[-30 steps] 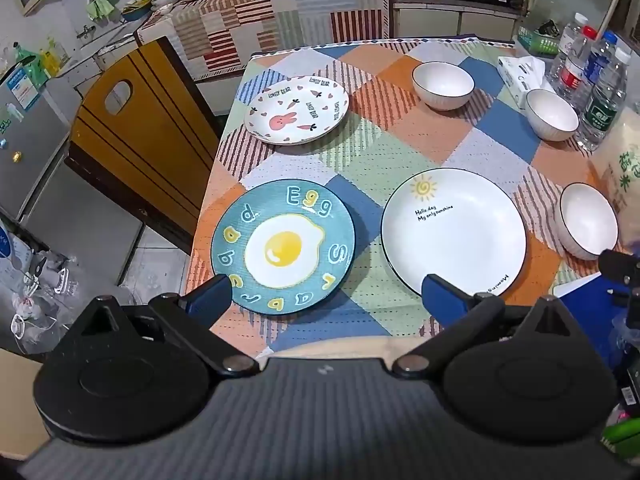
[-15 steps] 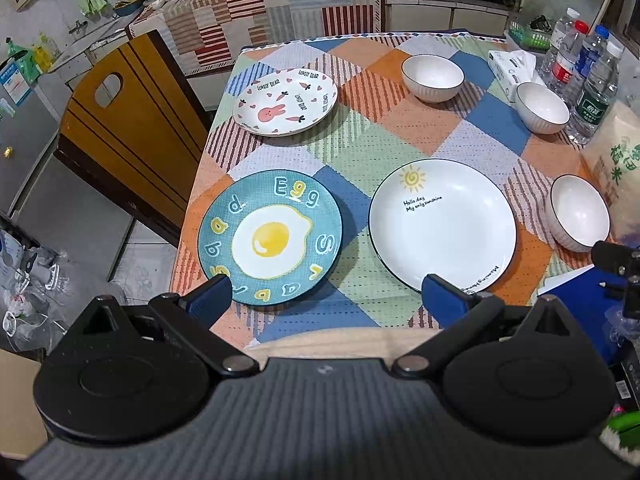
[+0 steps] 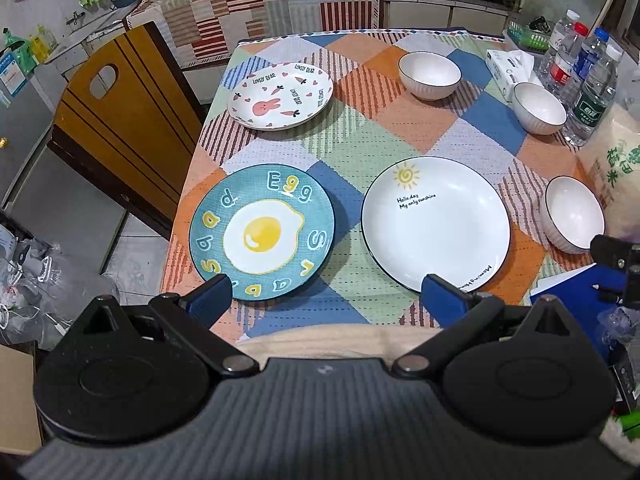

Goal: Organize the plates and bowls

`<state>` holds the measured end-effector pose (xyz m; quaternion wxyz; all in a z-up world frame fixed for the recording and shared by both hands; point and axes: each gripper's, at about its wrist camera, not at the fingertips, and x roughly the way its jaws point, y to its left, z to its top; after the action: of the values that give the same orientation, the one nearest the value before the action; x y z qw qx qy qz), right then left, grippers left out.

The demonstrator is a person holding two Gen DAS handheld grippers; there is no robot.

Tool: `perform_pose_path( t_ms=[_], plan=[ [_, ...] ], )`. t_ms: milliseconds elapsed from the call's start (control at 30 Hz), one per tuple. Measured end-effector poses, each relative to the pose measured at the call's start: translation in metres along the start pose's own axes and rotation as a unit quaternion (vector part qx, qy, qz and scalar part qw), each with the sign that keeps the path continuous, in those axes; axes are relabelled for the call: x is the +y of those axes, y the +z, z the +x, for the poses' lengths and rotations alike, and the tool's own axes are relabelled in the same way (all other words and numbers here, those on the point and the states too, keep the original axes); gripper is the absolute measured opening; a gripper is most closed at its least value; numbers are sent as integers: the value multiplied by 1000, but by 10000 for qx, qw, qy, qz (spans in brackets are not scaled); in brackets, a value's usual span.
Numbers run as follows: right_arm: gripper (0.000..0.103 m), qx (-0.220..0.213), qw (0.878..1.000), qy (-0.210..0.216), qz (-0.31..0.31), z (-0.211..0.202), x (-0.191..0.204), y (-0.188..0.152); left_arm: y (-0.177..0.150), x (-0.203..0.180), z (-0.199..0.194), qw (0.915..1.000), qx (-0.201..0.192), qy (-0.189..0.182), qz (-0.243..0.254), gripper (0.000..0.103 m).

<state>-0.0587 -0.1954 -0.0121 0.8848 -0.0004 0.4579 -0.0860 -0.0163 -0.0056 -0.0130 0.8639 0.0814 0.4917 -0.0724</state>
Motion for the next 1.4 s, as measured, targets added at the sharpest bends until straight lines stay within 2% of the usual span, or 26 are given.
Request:
perform_pose_path(
  t_ms=[567, 633, 800, 900, 1000, 1067, 1200, 1267, 1333, 1367, 1400],
  plan=[
    [102, -22, 10000, 22, -44, 5, -3, -2, 1, -4, 2, 9999, 16, -99, 79, 102],
    [102, -141, 9997, 141, -113, 4, -4, -2, 3, -4, 3, 9998, 15, -143, 128, 100],
    [103, -819, 9926, 509, -736, 7, -4, 7, 16, -5, 8, 9992, -74, -100, 384, 100],
    [103, -1177, 9804, 1217, -1008, 17, -11, 13, 22, -6, 16, 9986, -272, -13, 451, 100],
    [103, -1339, 9744, 1695, -629, 42, -24, 16, 26, -11, 33, 9965, -452, -78, 705, 100],
    [103, -1290, 9732, 1885, -272, 62, -31, 14, 27, -14, 46, 9957, -473, -142, 782, 100],
    [100, -1032, 9745, 1990, 95, 97, -33, 4, 28, -20, 75, 9947, -408, -475, 813, 100],
    [94, -843, 9769, 1959, 162, 115, -32, -4, 28, -21, 91, 9943, -297, -680, 759, 99],
    [90, -709, 9774, 1976, 238, 129, -33, -16, 27, -25, 108, 9942, -160, -769, 729, 92],
    [86, -620, 9757, 2064, 395, 136, -36, -21, 26, -27, 115, 9941, -55, -802, 733, 83],
    [84, -528, 9720, 2209, 608, 139, -42, -24, 25, -28, 123, 9935, 67, -878, 718, 80]
  ],
)
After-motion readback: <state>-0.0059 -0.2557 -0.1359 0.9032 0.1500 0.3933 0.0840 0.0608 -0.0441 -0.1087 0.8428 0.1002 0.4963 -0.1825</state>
